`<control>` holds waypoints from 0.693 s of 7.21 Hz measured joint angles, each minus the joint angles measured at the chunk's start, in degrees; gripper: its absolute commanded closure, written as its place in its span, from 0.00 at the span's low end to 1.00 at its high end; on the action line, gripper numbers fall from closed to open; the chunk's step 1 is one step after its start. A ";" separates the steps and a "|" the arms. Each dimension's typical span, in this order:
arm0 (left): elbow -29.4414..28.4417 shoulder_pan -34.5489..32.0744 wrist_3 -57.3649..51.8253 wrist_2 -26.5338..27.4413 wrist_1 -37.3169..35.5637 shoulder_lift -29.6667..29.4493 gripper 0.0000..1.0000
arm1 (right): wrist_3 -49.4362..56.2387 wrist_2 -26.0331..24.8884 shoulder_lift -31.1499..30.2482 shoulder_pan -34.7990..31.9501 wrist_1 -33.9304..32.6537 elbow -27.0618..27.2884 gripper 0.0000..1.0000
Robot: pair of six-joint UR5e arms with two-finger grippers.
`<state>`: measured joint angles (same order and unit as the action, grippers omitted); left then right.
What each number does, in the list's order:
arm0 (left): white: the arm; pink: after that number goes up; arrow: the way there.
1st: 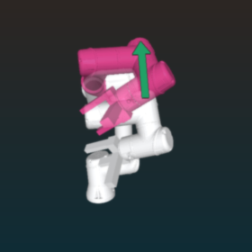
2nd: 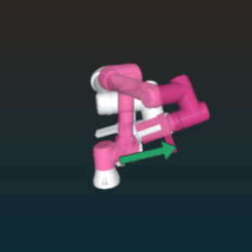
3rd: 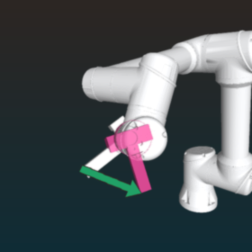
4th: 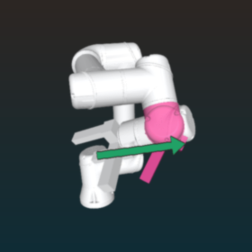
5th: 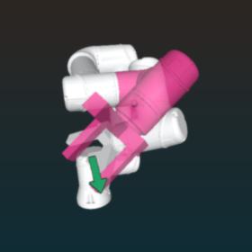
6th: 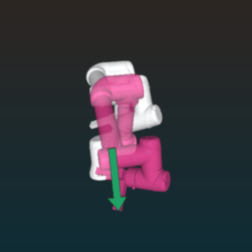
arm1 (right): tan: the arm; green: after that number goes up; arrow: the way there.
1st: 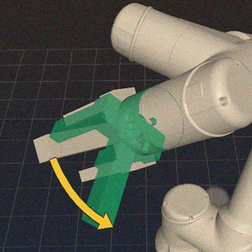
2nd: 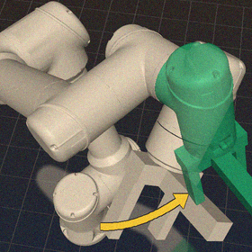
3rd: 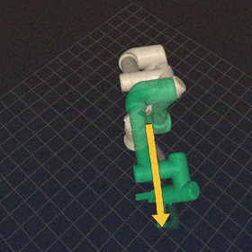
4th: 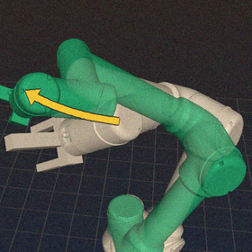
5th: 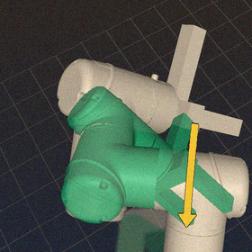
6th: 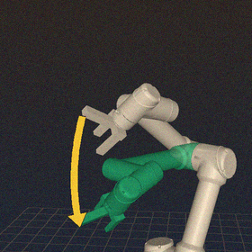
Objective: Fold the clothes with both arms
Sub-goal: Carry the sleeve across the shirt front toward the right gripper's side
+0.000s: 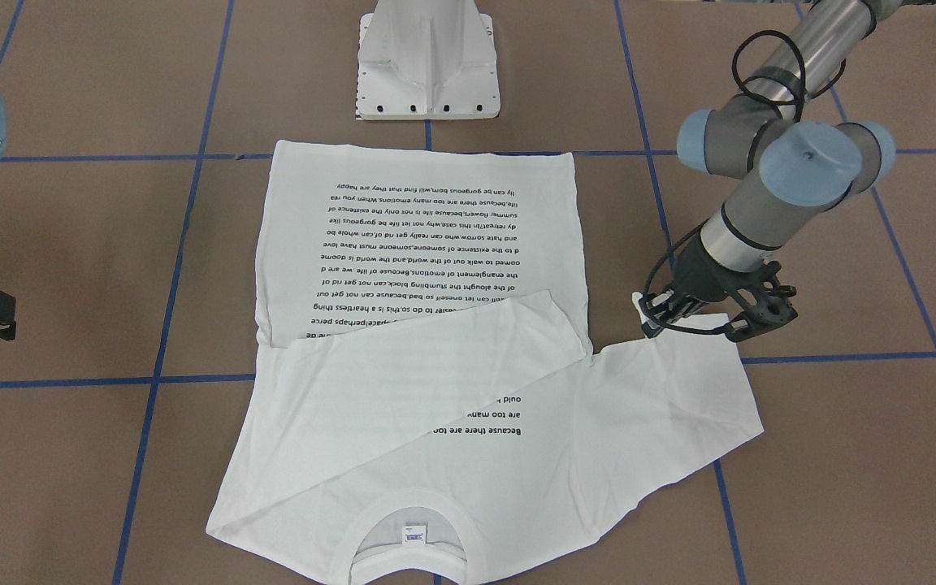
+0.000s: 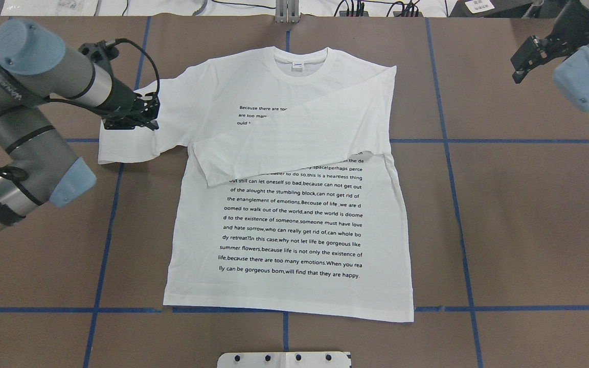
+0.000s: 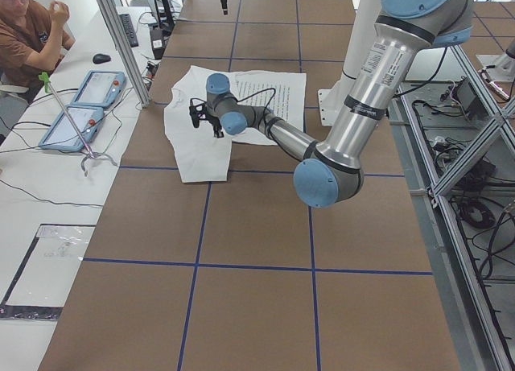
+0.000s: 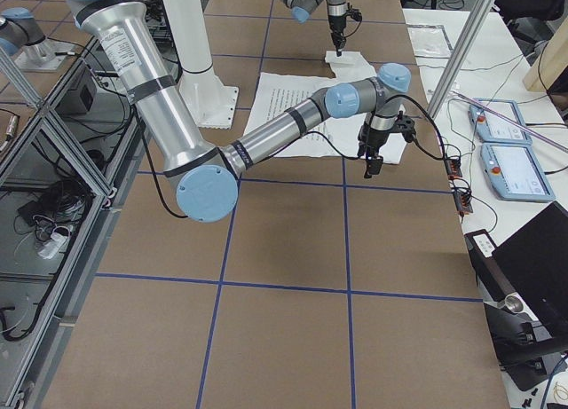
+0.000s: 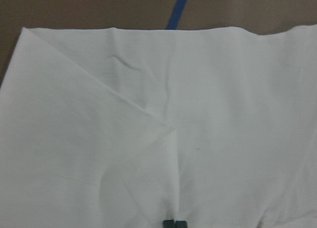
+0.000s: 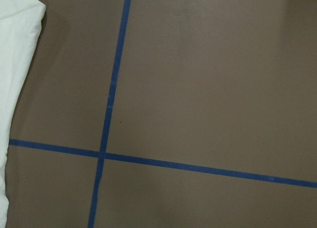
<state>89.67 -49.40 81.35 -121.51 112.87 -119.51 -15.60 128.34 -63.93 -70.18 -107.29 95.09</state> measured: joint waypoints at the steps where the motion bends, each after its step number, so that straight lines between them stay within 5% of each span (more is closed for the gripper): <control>1: -0.27 1.14 3.09 -0.18 -3.19 -5.30 1.00 | 0.41 -0.05 -1.27 -0.73 0.32 0.05 0.00; 5: -13.50 4.34 15.22 -0.49 -1.91 -29.32 1.00 | 0.68 0.92 -5.10 -3.20 2.36 0.50 0.00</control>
<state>76.17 -45.07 96.57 -122.00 110.96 -148.83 -14.92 129.26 -69.04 -73.38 -104.93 95.59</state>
